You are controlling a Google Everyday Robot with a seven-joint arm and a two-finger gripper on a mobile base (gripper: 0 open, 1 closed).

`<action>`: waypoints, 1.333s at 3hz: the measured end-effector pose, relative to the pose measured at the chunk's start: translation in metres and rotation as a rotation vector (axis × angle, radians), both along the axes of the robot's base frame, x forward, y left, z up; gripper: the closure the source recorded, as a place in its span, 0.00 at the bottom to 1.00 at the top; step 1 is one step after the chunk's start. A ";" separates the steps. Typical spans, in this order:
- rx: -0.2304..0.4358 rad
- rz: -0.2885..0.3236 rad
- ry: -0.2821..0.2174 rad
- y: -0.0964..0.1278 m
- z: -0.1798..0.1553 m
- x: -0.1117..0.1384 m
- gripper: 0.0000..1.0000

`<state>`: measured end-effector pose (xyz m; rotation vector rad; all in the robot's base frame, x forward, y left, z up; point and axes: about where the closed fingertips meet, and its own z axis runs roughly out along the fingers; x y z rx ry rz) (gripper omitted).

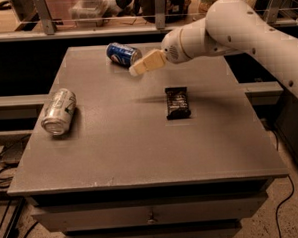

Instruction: Pick pepsi can

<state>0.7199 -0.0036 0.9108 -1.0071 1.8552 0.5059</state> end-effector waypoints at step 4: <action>0.090 0.035 -0.050 0.085 -0.033 0.085 0.00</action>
Offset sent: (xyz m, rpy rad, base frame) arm 0.0782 0.0687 -0.0114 0.0898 -0.1106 0.0050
